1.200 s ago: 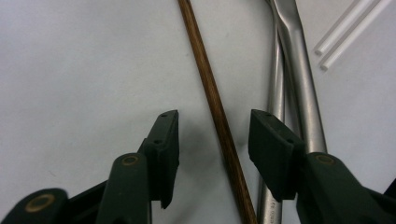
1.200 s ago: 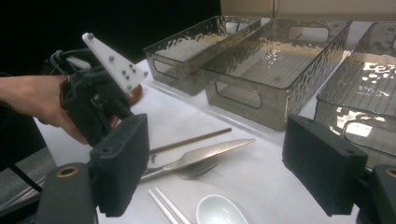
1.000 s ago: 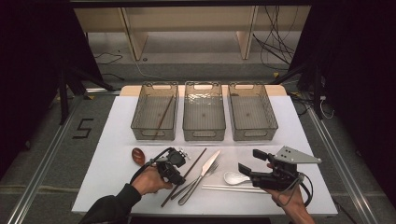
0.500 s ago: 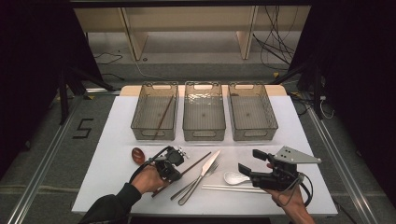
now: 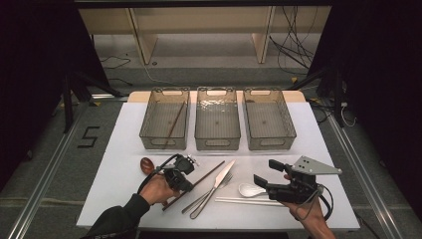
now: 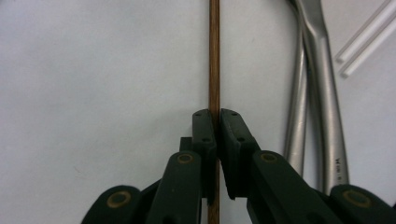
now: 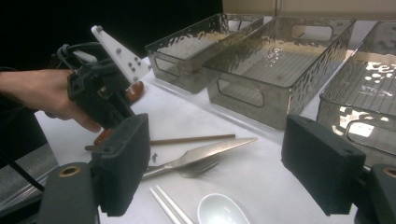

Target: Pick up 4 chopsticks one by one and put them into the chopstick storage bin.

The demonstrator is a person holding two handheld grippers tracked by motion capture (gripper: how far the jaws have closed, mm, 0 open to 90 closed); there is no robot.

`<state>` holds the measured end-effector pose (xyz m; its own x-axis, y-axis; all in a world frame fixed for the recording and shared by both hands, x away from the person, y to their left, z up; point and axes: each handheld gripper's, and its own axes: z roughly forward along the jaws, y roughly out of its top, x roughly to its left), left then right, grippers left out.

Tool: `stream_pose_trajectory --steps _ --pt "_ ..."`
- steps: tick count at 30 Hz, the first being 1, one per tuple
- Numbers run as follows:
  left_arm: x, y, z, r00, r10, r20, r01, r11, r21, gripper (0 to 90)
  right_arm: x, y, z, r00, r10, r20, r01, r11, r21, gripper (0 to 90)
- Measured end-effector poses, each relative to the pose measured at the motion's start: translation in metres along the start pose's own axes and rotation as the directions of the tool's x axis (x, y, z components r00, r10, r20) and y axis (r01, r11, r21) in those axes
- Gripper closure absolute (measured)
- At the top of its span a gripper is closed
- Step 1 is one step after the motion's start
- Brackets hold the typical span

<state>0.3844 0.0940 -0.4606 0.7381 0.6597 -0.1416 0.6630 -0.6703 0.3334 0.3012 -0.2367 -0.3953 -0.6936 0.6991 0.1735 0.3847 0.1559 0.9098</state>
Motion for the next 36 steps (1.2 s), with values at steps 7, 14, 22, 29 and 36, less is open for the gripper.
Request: stream_pose_trajectory --steps 7,14,22,29,36 --pt "0.000 0.004 -0.020 0.9995 -0.008 0.029 0.011 0.9950 -0.100 84.3 0.000 0.000 0.000 1.0000 0.001 -0.001 -0.001 1.000 0.001 24.6" --pt "0.012 0.005 -0.041 0.9986 -0.029 0.043 0.036 0.9813 -0.189 84.3 0.000 0.000 0.000 1.0000 0.001 -0.004 -0.001 1.000 0.002 24.6" --pt "0.028 0.002 -0.061 0.9976 -0.065 0.025 0.069 0.9610 -0.268 84.4 0.000 0.000 0.000 1.0000 0.002 -0.003 -0.002 1.000 0.002 24.6" --pt "0.035 0.005 -0.072 0.9968 -0.078 0.015 0.079 0.9471 -0.311 84.4 -0.001 0.000 0.000 1.0000 0.006 0.002 -0.006 1.000 0.000 24.7" --pt "0.044 0.013 -0.095 0.9962 -0.087 -0.002 0.080 0.9229 -0.377 84.3 -0.001 0.000 0.000 1.0000 0.008 0.002 -0.008 1.000 0.002 24.7"
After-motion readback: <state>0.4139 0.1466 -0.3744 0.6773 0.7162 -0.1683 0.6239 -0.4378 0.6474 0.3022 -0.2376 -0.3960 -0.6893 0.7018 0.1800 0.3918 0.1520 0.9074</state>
